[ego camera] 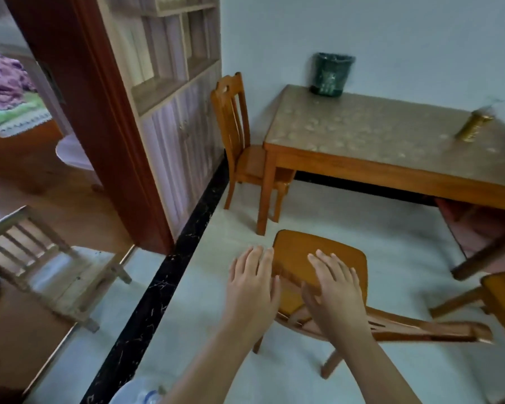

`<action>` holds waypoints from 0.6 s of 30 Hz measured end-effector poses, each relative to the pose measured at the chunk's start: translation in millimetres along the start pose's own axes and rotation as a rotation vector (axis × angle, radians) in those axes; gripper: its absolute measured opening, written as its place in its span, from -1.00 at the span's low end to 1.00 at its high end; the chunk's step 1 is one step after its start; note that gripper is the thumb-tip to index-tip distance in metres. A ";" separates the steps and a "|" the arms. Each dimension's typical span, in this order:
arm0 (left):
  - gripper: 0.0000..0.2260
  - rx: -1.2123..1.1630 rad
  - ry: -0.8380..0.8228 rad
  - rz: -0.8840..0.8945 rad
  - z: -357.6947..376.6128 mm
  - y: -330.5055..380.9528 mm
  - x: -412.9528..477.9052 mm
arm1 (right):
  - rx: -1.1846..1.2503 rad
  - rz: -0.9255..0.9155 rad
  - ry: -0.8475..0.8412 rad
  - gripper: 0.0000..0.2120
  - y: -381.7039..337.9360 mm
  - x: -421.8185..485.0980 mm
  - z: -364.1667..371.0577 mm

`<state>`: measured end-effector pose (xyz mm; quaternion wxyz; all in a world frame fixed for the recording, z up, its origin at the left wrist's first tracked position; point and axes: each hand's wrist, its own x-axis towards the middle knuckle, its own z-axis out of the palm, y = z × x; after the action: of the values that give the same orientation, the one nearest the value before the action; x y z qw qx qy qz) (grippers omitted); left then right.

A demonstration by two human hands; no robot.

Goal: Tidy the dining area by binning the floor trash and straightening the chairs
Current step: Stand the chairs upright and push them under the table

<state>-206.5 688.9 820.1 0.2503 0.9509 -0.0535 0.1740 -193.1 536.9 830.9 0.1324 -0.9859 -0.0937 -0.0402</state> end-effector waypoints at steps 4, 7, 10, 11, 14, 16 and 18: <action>-0.58 -0.009 -0.103 0.004 30.0 32.4 10.2 | 0.048 0.105 0.014 -0.49 48.8 -11.6 -11.4; -0.55 -0.018 -0.203 0.014 46.8 59.0 13.3 | 0.035 0.133 0.012 -0.47 81.8 -23.0 -16.3; -0.54 0.041 -0.325 0.052 62.5 81.0 14.3 | 0.041 0.139 0.024 -0.47 108.3 -31.4 -17.4; -0.54 0.063 -0.359 0.056 67.3 87.6 13.6 | 0.044 0.138 0.025 -0.47 115.6 -33.8 -17.3; -0.52 0.099 -0.431 0.044 80.4 100.1 10.3 | 0.060 0.121 0.016 -0.49 135.8 -40.2 -11.3; -0.52 0.096 -0.459 0.019 89.6 104.0 7.9 | 0.064 0.093 -0.006 -0.47 145.6 -43.3 -7.2; -0.52 0.078 -0.470 0.001 98.4 107.1 5.4 | 0.112 0.083 -0.056 -0.45 154.9 -45.3 -2.6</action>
<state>-191.7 547.0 790.9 0.1938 0.9742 -0.1041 -0.0502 -207.3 381.6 789.4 0.1861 -0.9808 -0.0583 -0.0018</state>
